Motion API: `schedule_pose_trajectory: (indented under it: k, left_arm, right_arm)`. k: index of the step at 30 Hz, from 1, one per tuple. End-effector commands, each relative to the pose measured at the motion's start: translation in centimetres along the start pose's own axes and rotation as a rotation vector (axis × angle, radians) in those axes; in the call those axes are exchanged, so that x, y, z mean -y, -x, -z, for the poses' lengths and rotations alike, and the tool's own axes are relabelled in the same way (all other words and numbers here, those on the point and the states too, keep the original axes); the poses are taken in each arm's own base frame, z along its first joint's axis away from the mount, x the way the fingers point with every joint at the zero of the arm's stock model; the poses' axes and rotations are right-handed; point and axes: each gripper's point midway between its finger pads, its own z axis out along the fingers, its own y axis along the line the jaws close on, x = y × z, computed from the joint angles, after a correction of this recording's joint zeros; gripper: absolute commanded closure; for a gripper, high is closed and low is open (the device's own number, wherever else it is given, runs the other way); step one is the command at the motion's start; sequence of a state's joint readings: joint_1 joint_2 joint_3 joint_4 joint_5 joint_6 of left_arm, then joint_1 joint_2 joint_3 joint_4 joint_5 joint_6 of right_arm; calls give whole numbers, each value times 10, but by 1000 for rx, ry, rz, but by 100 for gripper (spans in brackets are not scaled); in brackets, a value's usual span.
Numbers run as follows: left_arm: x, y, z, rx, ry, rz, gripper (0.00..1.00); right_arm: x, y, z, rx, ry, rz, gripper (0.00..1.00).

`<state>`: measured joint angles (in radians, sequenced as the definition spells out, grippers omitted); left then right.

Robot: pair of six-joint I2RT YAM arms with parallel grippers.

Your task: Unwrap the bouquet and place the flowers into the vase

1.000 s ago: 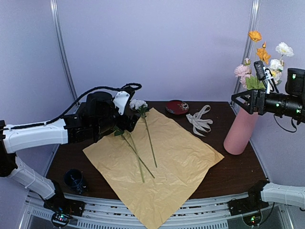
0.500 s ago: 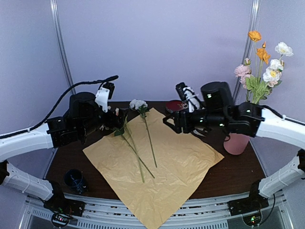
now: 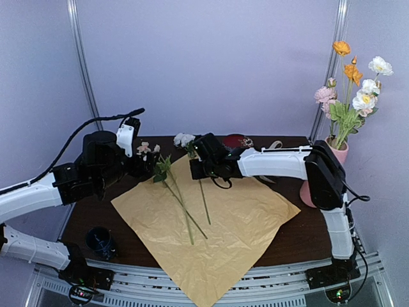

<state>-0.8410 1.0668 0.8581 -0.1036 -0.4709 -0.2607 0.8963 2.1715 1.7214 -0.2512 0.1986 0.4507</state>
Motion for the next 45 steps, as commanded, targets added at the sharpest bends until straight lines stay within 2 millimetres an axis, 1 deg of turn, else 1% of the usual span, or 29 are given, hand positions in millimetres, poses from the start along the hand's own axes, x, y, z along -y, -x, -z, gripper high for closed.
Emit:
schedule_pose_trajectory:
  k: [1, 4, 5, 9, 15, 18, 20, 25, 28, 32, 36, 37, 38, 39, 41, 42, 44, 45]
  left_arm:
    - [-5, -4, 2, 9, 1, 2, 2]
    - [-4, -9, 1, 3, -3, -1, 2]
    - [-4, -11, 0, -1, -1, -3, 2]
    - [-4, -15, -3, -11, 0, -14, 2]
    - [-1, -20, -6, -22, -7, -18, 2]
    - [0, -22, -8, -27, -9, -20, 2]
    - [0, -22, -8, -27, -9, -19, 2]
    - [0, -25, -9, -35, -8, -19, 2]
    - [0, -26, -10, -38, -8, -20, 2]
    - [0, -27, -10, -42, -6, -21, 2]
    - [0, -28, -9, -43, -5, -17, 2]
    - [0, -28, -9, -43, -4, -17, 2]
    - [0, -28, -9, -42, -5, -16, 2]
    - [-1, -26, -9, -40, -3, -13, 2]
    - [-3, -22, -6, -29, 4, -4, 3]
    - [-4, -17, -3, -16, 5, 4, 3]
    - [-5, -3, 4, 25, -6, 25, 3]
    - [-5, 6, 9, 49, -21, 35, 3]
  right_arm:
    - [16, 18, -38, -24, -44, -18, 46]
    - [24, 20, -62, -48, -45, -39, 46]
    - [26, 22, -68, -52, -41, -46, 46]
    - [28, 16, -90, -83, -9, -75, 47]
    - [17, 11, -101, -88, 66, -104, 46]
    - [16, 8, -105, -89, 69, -112, 47]
    - [19, 3, -110, -99, 59, -116, 49]
    - [22, -7, -117, -115, 48, -123, 57]
    - [22, -5, -118, -107, 50, -134, 65]
    - [22, -6, -121, -111, 56, -147, 72]
    - [22, -10, -123, -124, 62, -151, 84]
    - [24, -8, -123, -121, 62, -157, 88]
    - [23, -4, -121, -113, 63, -160, 94]
    - [20, 5, -116, -93, 81, -167, 99]
    - [7, 32, -96, -17, 143, -194, 100]
    - [0, 51, -81, 38, 183, -211, 100]
    - [-17, 93, -43, 161, 273, -238, 100]
    - [-22, 105, -25, 212, 309, -245, 100]
